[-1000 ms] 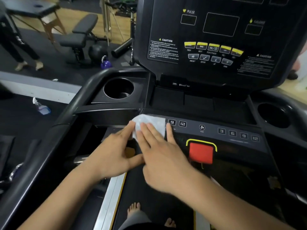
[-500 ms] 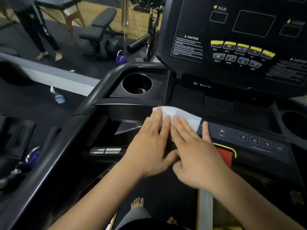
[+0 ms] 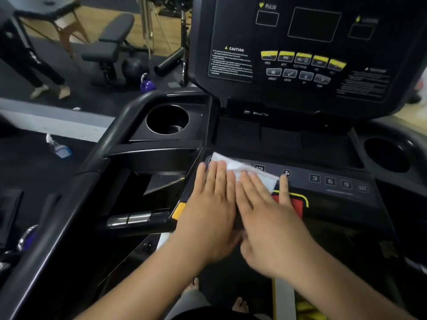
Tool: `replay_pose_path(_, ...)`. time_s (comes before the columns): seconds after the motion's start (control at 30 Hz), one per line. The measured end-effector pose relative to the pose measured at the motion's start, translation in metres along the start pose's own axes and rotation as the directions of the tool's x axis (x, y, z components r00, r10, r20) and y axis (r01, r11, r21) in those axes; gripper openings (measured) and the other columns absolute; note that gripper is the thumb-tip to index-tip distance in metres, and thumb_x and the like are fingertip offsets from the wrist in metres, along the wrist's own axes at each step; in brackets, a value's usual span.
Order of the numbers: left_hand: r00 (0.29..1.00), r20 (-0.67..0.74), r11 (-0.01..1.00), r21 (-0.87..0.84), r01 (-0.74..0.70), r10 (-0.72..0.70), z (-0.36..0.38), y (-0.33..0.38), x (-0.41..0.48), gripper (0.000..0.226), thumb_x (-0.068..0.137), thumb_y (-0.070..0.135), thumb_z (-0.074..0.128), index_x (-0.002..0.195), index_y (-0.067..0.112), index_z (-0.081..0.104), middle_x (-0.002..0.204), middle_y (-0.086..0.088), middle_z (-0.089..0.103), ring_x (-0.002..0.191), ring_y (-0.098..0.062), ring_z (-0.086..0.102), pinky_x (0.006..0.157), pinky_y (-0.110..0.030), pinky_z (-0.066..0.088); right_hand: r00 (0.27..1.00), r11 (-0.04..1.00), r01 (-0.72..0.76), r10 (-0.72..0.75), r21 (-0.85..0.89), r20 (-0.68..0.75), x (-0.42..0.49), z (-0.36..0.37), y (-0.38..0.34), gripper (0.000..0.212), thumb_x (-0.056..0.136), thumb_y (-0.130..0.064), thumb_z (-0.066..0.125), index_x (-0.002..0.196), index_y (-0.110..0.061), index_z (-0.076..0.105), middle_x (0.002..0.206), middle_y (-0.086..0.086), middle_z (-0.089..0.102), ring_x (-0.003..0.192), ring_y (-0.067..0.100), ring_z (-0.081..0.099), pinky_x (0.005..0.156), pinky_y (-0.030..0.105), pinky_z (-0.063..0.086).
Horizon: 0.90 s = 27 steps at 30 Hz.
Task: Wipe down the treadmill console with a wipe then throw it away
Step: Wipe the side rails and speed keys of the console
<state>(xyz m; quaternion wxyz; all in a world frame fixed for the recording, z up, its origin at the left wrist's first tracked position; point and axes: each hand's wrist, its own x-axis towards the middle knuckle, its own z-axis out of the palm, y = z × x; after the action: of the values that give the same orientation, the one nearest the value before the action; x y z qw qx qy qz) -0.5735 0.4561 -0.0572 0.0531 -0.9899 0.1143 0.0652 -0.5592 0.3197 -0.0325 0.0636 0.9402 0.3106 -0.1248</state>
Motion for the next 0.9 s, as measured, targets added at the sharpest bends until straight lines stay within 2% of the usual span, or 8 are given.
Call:
replay_pose_path(0.1, 0.993, 0.118, 0.998, 0.052, 0.018, -0.024, -0.004, 0.022, -0.013, 0.104, 0.097, 0.064, 0.027, 0.132, -0.009, -0.038, 0.139, -0.040, -0.039, 0.132, -0.054, -0.035, 0.109, -0.062, -0.024, 1.000, 0.999, 0.009, -0.008, 0.046, -0.026, -0.021, 0.011, 0.005, 0.102, 0.082, -0.040, 0.055, 0.146, -0.019, -0.021, 0.160, 0.001, -0.023, 0.146, 0.020, -0.023, 0.110, 0.068, -0.014)
replay_pose_path(0.23, 0.998, 0.045, 0.994, 0.098, 0.039, -0.043, -0.005, 0.045, 0.029, 0.103, 0.096, 0.063, 0.029, 0.142, -0.008, -0.030, 0.146, -0.041, -0.031, 0.135, -0.057, -0.029, 0.107, -0.066, -0.022, 0.994, 0.994, -0.106, 0.105, 0.036, 0.032, -0.012, 0.002, 0.040, 0.107, 0.086, -0.043, 0.053, 0.145, -0.020, -0.032, 0.153, -0.002, -0.038, 0.142, 0.014, -0.032, 0.112, 0.066, -0.013)
replay_pose_path(0.47, 0.992, 0.053, 0.978, 0.164, -0.126, 0.119, -0.017, 0.096, 0.068, 0.119, 0.088, 0.067, 0.048, 0.144, -0.006, -0.027, 0.149, -0.036, -0.030, 0.138, -0.052, -0.030, 0.109, -0.067, -0.020, 0.971, 0.968, -0.238, 0.234, 0.084, 0.055, -0.042, 0.015, 0.090, 0.117, 0.082, -0.057, 0.057, 0.144, -0.019, -0.035, 0.152, -0.003, -0.041, 0.141, 0.013, -0.035, 0.115, 0.063, -0.008)
replay_pose_path(0.7, 0.952, 0.082, 0.931, 0.201, -0.306, 0.296, -0.043, 0.160, 0.116, 0.129, 0.080, 0.063, 0.064, 0.147, -0.006, -0.022, 0.155, -0.033, -0.023, 0.143, -0.048, -0.023, 0.115, -0.064, -0.008, 0.933, 0.903, -0.348, 0.360, 0.252, -0.003, -0.078, 0.035, 0.158, 0.128, 0.075, -0.052, 0.070, 0.146, -0.023, -0.032, 0.154, -0.009, -0.038, 0.141, 0.005, -0.032, 0.119, 0.054, -0.007)
replay_pose_path(0.73, 0.946, 0.084, 0.924, 0.206, -0.324, 0.313, -0.046, 0.169, 0.120, 0.130, 0.079, 0.064, 0.065, 0.147, -0.006, -0.022, 0.155, -0.033, -0.022, 0.143, -0.048, -0.022, 0.115, -0.064, -0.007, 0.928, 0.889, -0.351, 0.372, 0.294, -0.016, -0.082, 0.040, 0.165, 0.130, 0.073, -0.052, 0.072, 0.147, -0.024, -0.031, 0.154, -0.010, -0.036, 0.143, 0.004, -0.027, 0.120, 0.052, -0.006)
replay_pose_path(0.8, 0.931, 0.074, 0.906, 0.216, -0.364, 0.357, -0.049, 0.184, 0.125, 0.131, 0.078, 0.065, 0.066, 0.147, -0.006, -0.020, 0.156, -0.032, -0.020, 0.144, -0.048, -0.021, 0.116, -0.063, -0.008, 0.912, 0.835, -0.367, 0.410, 0.411, -0.018, -0.092, 0.049, 0.173, 0.133, 0.071, -0.051, 0.076, 0.146, -0.030, -0.033, 0.159, -0.011, -0.025, 0.147, 0.008, 0.000, 0.121, 0.045, -0.003)
replay_pose_path(0.87, 0.903, 0.047, 0.875, 0.233, -0.425, 0.427, -0.047, 0.199, 0.121, 0.128, 0.079, 0.062, 0.066, 0.148, -0.006, -0.017, 0.155, -0.033, -0.020, 0.144, -0.048, -0.020, 0.117, -0.061, -0.007, 0.886, 0.733, -0.388, 0.464, 0.559, 0.007, -0.109, 0.059, 0.172, 0.136, 0.068, -0.049, 0.080, 0.144, -0.038, -0.032, 0.163, -0.011, 0.000, 0.142, 0.013, 0.028, 0.117, 0.032, 0.015)
replay_pose_path(0.9, 0.882, 0.027, 0.856, 0.229, -0.463, 0.470, -0.043, 0.205, 0.115, 0.124, 0.081, 0.059, 0.064, 0.148, -0.007, -0.016, 0.155, -0.034, -0.019, 0.144, -0.049, -0.018, 0.118, -0.060, -0.006, 0.876, 0.689, -0.394, 0.482, 0.608, 0.020, -0.119, 0.065, 0.170, 0.135, 0.067, -0.049, 0.081, 0.145, -0.041, -0.030, 0.162, -0.011, 0.011, 0.138, 0.012, 0.035, 0.112, 0.025, 0.025)
